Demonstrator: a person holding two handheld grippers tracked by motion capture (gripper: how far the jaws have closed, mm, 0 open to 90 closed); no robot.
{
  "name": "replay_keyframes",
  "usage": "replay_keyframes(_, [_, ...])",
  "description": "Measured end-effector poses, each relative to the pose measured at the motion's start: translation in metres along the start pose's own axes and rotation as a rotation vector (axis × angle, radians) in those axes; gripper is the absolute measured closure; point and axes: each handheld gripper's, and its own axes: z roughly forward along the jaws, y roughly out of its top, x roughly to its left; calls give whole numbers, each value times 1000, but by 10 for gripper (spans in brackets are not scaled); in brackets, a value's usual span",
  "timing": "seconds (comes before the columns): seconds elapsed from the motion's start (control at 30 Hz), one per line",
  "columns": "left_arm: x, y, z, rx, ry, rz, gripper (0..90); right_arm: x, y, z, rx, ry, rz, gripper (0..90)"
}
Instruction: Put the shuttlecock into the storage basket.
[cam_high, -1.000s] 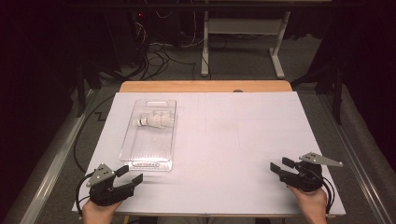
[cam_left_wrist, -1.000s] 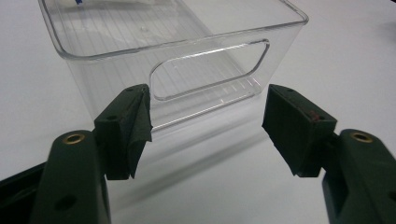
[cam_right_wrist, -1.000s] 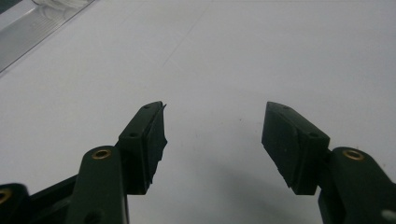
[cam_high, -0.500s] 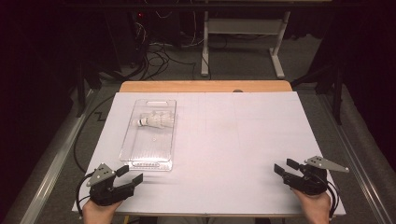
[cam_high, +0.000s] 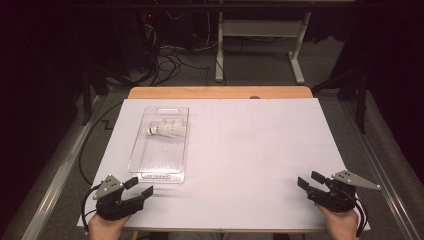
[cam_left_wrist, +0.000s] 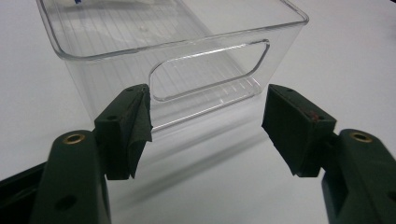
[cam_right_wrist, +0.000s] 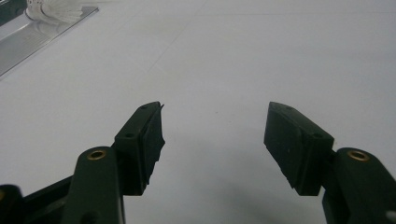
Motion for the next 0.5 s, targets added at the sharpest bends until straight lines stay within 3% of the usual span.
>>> replay_keyframes(0.5, [0,0,1,1,-3,-3,334,0,-6,-8,-21,-3,-6,380])
